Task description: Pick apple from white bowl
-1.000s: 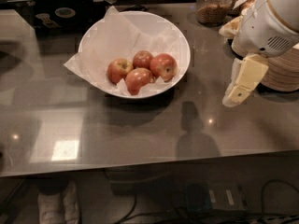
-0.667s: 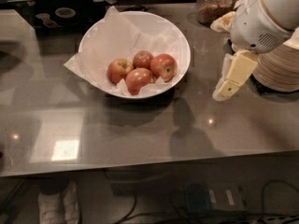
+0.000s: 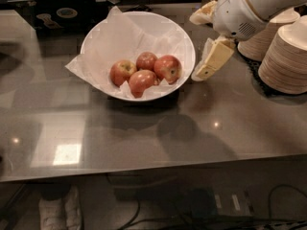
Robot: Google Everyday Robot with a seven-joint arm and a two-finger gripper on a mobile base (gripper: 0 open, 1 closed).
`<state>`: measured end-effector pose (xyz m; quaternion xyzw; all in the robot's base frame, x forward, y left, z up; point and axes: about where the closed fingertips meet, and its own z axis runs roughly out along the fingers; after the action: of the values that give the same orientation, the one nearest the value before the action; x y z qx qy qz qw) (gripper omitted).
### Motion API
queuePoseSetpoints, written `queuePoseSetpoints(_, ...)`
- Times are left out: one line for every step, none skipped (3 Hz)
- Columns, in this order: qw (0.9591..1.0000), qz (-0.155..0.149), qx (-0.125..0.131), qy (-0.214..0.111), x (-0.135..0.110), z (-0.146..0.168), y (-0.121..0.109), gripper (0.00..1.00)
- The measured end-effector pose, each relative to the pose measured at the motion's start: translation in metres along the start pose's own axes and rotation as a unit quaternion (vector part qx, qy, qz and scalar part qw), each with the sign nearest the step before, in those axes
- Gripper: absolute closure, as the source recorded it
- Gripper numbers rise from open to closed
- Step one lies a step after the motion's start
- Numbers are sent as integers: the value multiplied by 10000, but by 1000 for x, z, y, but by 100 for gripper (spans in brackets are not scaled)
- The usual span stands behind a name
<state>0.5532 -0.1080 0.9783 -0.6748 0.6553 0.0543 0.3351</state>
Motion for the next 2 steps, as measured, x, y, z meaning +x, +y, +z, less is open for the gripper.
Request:
queuePoseSetpoints(9997,-89,34,-203,-5,13,-13,21)
queuePoseSetpoints(9995,-106,33,-300,-4,24,-22,21)
